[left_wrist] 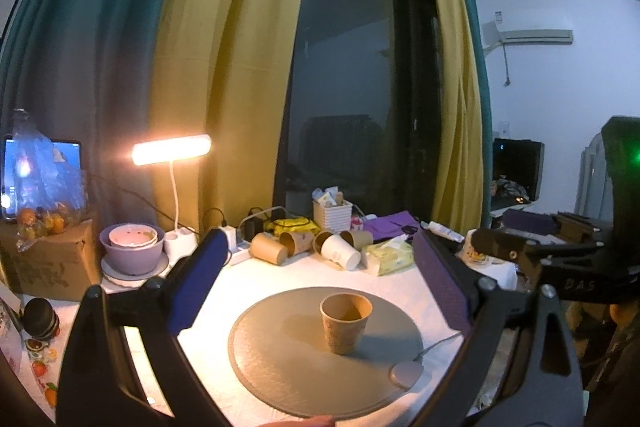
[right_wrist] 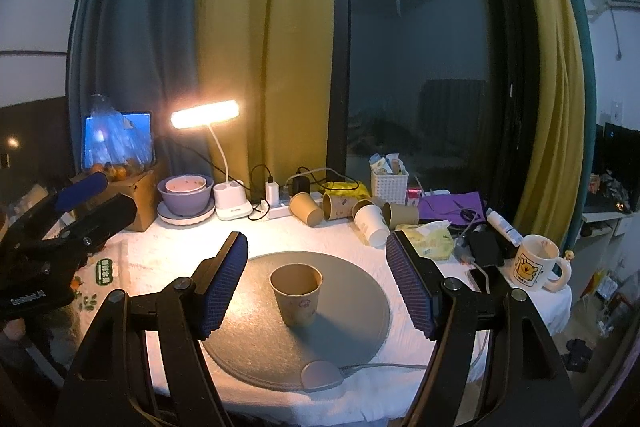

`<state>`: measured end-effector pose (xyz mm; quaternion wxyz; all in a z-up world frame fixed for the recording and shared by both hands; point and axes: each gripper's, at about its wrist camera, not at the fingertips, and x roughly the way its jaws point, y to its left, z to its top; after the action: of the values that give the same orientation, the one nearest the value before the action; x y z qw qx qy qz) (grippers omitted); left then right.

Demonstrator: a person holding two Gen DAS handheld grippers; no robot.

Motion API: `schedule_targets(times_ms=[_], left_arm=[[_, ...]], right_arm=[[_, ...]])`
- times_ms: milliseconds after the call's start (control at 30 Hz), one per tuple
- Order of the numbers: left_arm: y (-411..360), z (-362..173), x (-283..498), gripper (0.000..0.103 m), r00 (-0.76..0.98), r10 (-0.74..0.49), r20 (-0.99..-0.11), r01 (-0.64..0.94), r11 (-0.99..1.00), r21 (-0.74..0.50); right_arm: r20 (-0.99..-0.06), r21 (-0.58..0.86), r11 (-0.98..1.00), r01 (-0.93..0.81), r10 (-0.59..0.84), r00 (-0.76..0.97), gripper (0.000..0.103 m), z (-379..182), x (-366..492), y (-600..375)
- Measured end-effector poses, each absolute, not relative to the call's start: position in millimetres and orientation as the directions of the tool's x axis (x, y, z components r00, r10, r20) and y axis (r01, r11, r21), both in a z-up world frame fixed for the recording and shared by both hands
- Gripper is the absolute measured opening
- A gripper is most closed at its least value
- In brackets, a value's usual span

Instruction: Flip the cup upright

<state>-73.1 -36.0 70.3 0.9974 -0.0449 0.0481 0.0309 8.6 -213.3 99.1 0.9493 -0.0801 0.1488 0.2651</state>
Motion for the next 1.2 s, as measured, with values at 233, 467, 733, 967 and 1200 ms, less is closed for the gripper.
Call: schedule_targets(times_ms=[233,467,733,967,1200], left_arm=[[-31,70,-74,0.095,0.991,0.080,-0.108,-0.090,0.992,-0.093],[-26,67,-71,0.095,0.988,0.079,-0.135,-0.095,0.989,-0.114],[-28,63,-70,0.095,0.987,0.084,-0.138,-0.098,0.990,-0.098],[-26,61,-66,0.095,0.985,0.085,-0.151,-0.102,0.989,-0.103],[-27,59,-64,0.095,0.984,0.080,-0.160,-0.097,0.990,-0.103]], right_arm=[[-0.322,-0.054,0.843,-0.536,0.493,0.808,0.075,103,6,-213],[-0.333,-0.045,0.843,-0.537,0.494,0.803,0.075,100,9,-212],[-0.362,-0.031,0.848,-0.529,0.483,0.797,0.075,91,19,-214],[-0.378,-0.022,0.851,-0.524,0.478,0.793,0.075,85,26,-215],[-0.379,-0.021,0.852,-0.523,0.477,0.793,0.075,84,26,-215]])
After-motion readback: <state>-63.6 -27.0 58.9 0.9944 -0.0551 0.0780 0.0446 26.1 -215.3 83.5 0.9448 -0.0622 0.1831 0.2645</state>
